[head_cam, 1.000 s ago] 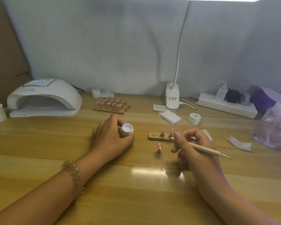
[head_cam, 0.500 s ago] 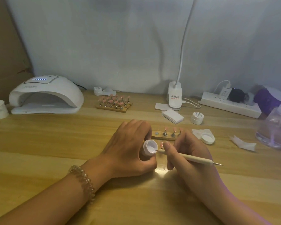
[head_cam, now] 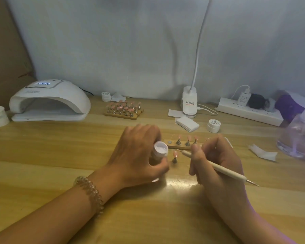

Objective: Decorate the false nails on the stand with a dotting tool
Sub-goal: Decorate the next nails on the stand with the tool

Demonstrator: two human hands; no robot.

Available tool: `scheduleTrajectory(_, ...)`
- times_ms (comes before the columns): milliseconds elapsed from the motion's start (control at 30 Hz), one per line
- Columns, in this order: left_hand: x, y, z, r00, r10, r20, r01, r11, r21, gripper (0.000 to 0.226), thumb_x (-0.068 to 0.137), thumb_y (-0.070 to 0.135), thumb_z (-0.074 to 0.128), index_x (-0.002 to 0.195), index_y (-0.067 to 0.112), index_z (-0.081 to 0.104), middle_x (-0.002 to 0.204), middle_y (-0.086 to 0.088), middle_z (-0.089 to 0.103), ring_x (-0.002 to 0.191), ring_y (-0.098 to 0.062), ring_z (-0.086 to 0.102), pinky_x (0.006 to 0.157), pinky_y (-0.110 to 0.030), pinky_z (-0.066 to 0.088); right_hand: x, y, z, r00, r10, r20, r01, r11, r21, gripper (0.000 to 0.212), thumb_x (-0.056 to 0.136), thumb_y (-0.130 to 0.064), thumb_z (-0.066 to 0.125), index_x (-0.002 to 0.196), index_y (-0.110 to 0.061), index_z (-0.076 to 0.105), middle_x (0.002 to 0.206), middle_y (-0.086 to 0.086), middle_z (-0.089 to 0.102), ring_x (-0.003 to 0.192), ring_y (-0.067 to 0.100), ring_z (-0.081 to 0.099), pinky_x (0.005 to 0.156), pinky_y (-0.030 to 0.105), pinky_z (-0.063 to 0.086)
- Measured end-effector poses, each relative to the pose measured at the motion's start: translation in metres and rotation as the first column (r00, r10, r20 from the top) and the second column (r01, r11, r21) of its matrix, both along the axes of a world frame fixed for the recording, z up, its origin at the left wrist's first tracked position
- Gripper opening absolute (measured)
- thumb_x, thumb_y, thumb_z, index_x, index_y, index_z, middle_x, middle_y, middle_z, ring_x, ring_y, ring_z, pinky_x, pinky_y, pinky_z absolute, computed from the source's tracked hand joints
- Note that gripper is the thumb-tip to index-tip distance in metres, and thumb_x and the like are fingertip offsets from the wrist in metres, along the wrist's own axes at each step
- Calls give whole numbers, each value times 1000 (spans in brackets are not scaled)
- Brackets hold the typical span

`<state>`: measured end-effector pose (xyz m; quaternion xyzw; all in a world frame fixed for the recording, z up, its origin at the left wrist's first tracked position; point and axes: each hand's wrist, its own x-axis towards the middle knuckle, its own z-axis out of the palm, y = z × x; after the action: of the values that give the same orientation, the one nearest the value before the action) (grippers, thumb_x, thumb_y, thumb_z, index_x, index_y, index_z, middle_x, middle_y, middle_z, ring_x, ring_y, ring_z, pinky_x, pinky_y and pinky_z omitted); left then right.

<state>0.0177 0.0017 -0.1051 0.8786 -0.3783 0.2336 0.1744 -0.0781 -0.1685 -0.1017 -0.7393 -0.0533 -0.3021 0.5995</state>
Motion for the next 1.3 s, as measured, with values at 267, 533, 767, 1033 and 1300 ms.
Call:
scheduleTrajectory(267,25,13,-8,914,295,-278,-332,938,-96,26,79,46,58,94,28,46,89,15,54,90,-14,49,79,-34,26,4,-7,6,972,82,-222,-32,975,220,22,86,-36,69,81,-17,61,68,7,70,47,13,56,45,21,46)
scheduleTrajectory(533,8,6,4,981,195,15,-193,977,-93,40,74,46,56,104,20,53,99,6,49,91,-15,44,76,-30,36,9,-12,4,938,69,-340,37,955,295,27,92,-22,66,75,-13,47,57,7,64,42,12,51,39,20,39)
scheduleTrajectory(767,-20,-17,-11,948,32,-317,-69,992,-107,19,84,46,61,98,38,51,93,21,54,82,5,49,61,-14,32,8,-12,6,942,27,-334,91,939,332,27,87,-6,59,67,-13,42,45,8,55,35,10,42,36,15,33)
scheduleTrajectory(1033,-15,-17,-10,900,-152,-408,60,972,-228,5,89,35,66,87,33,61,93,20,61,67,2,51,59,-26,39,10,-11,4,927,77,-366,13,971,238,21,82,-5,58,69,-10,44,49,13,61,41,14,48,39,22,38)
scheduleTrajectory(1300,-14,-16,-11,894,-214,-394,122,961,-247,6,88,34,66,86,34,60,89,22,61,67,-3,52,58,-24,40,11,-9,3,927,72,-369,8,977,211,22,79,1,57,67,-10,43,49,17,60,40,16,47,40,21,38)
